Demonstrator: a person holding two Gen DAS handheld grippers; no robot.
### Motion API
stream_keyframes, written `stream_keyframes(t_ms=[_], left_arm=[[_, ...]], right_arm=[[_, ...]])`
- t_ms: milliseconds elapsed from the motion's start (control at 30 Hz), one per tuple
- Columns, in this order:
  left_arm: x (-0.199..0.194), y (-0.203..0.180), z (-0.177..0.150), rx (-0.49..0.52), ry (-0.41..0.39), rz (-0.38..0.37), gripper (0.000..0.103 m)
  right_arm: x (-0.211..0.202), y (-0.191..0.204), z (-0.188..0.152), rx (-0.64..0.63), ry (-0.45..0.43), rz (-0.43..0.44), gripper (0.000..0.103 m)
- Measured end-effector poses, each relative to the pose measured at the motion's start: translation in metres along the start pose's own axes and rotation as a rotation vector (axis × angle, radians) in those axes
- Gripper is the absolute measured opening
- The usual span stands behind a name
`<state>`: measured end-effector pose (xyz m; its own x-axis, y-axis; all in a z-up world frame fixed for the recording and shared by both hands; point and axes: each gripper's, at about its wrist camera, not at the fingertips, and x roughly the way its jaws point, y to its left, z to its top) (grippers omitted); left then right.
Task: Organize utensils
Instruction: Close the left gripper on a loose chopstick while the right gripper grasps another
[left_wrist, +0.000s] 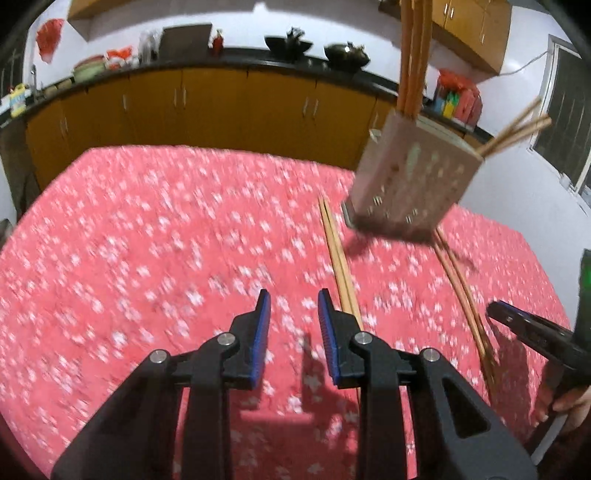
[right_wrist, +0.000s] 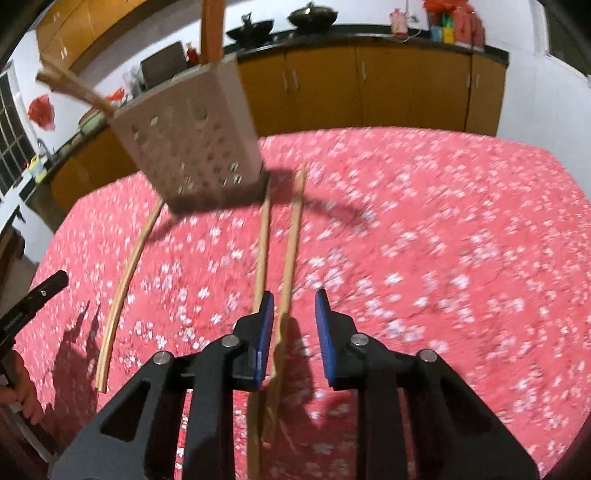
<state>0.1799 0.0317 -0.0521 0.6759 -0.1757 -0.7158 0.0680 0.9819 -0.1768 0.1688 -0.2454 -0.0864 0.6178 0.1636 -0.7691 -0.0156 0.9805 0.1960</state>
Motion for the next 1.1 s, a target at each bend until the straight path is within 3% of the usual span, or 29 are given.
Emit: stream_keyframes(t_ms=[33,167,333,700,1100], left_arm=[[0.003,-0.002,-0.003,0.003,0.014,-0.009,0.027],[0.011,-0.009,-0.011,0.018,0.052,-0.047,0.027],[0.025,-0.018,-0.016,0.027,0.098,-0.080,0.025],[0.037,-0.031,-0.018,0.057,0.128,-0.106,0.020],[0.042,-0.041,-0.017,0.122,0.125,-0.025,0.019]], right_arm=[[0.003,0.003,-0.005,-0.006,0.007,-0.004,0.024],[0.010,0.006,-0.010,-0.055,0.005,-0.070,0.008],[0.007,-0.015,-0.010,0.009,-0.016,-0.144,0.008],[0.005,-0.023,-0.011,0.006,-0.028,-0.147,0.008],[0.002,-0.018,-0.018,-0.012,-0.030,-0.153,0.008]])
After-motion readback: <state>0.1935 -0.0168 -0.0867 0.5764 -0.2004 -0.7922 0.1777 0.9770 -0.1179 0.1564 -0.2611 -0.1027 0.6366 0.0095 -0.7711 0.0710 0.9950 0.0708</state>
